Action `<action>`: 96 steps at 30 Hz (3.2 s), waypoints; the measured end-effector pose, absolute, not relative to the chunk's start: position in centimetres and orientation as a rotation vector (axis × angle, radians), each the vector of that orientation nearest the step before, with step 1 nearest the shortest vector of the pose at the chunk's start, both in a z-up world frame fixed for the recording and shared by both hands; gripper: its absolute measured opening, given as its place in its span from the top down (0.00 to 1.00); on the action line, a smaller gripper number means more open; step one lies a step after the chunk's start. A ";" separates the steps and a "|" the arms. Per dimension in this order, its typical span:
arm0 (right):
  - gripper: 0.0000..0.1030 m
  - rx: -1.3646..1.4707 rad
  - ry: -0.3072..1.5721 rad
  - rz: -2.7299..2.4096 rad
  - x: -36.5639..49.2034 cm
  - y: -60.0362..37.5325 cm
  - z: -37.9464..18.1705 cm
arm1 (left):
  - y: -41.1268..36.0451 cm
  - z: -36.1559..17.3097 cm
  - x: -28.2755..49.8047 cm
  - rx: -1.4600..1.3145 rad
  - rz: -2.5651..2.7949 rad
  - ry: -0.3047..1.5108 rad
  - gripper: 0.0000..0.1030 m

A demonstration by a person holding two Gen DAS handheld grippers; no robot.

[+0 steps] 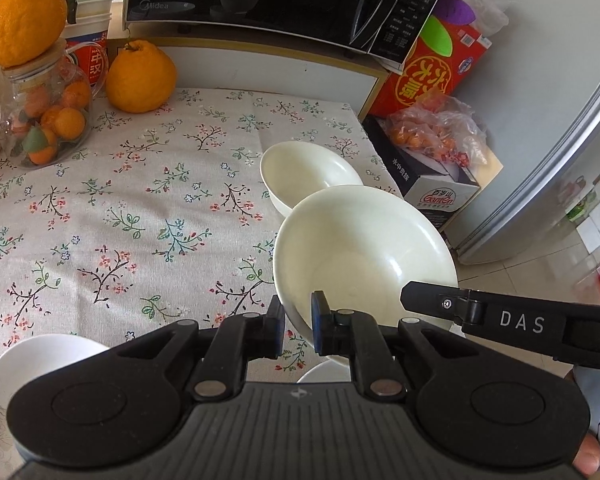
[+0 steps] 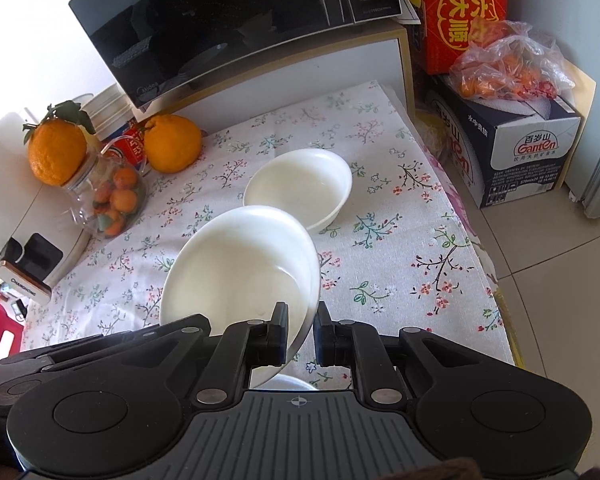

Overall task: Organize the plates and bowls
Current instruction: 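Lift the second cream bowl with both grippers and carry it toward the first bowl, then lower the second bowl into the first cream bowl and open both grippers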

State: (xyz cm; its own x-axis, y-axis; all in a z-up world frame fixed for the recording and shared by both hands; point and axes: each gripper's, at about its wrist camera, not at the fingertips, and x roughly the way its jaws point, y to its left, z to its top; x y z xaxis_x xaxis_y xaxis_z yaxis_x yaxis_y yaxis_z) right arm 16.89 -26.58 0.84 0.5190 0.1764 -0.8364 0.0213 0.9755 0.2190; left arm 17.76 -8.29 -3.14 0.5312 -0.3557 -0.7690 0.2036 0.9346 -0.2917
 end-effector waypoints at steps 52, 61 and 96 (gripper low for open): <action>0.84 0.079 1.124 0.181 9.8 -25.3 -0.5 | -8.0 -4.9 12.2 -0.056 -0.428 1.057 0.85; 0.83 0.051 1.144 0.150 10.0 -25.4 -1.0 | -8.1 -5.5 12.4 -0.055 -0.424 1.079 0.82; 0.68 0.148 1.108 0.068 12.5 -28.0 -0.6 | -8.3 -4.9 14.3 -0.094 -0.331 1.043 0.81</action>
State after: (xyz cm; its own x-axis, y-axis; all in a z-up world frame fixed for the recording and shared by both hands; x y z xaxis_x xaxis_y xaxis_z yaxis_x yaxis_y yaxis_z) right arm 12.54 -28.00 -0.61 0.4459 0.1282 -0.8858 0.0191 0.9881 0.1527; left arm 14.28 -8.26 -4.89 0.4594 -0.3126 -0.8314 0.2237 0.9466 -0.2323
